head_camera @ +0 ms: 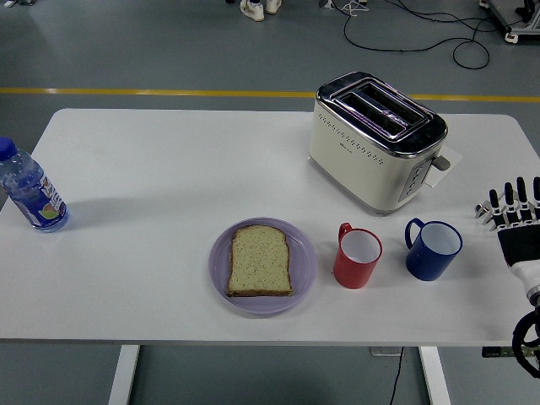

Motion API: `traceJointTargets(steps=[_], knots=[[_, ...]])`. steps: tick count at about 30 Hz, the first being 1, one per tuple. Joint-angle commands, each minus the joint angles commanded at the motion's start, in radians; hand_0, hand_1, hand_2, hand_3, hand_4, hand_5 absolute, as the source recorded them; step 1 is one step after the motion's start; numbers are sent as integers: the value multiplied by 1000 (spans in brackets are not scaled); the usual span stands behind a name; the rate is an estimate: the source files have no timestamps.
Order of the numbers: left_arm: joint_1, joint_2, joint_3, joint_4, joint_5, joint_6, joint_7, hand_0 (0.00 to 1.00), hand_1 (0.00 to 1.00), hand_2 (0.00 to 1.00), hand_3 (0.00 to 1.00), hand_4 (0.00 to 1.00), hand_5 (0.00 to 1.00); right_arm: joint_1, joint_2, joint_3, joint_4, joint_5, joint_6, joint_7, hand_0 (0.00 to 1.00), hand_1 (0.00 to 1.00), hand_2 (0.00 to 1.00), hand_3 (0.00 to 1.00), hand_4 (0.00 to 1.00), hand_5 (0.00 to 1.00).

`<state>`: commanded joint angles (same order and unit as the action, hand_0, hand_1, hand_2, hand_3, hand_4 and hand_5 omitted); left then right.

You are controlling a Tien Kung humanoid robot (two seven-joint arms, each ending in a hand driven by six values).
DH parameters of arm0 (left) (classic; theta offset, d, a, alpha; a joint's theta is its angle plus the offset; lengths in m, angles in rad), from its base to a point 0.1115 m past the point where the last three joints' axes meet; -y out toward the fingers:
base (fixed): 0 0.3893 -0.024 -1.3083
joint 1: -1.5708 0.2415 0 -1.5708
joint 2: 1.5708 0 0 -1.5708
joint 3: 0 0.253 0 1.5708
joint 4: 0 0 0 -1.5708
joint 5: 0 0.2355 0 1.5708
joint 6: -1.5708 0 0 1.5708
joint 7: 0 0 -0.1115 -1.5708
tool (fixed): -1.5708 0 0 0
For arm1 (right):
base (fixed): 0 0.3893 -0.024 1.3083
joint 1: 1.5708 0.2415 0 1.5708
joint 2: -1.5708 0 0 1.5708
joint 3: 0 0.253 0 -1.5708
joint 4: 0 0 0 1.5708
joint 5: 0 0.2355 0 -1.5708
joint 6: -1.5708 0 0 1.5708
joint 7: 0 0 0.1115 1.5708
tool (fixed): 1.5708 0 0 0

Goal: Pick up the cup,pour liquid into bread,place the cup on the desk

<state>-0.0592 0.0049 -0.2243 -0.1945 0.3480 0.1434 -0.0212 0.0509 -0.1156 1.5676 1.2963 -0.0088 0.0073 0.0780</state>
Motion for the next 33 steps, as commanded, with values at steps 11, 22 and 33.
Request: traceJointTargets(steps=[11, 22, 33], knots=[[-2, 0, 23, 1, -2, -1, 0, 646, 602, 594, 527, 287, 748, -11, -2, -1, 5, 8, 4, 3, 650, 580, 644, 613, 609, 330], [0, 4, 37, 2, -5, 0, 0, 646, 600, 592, 527, 289, 748, -13, 2, -5, 5, 3, 5, -4, 632, 558, 642, 612, 607, 316], [-8, 7, 19, 1, 2, -1, 1, 644, 600, 591, 526, 299, 757, -13, 5, 6, 5, -2, -3, -7, 614, 535, 631, 611, 602, 307]])
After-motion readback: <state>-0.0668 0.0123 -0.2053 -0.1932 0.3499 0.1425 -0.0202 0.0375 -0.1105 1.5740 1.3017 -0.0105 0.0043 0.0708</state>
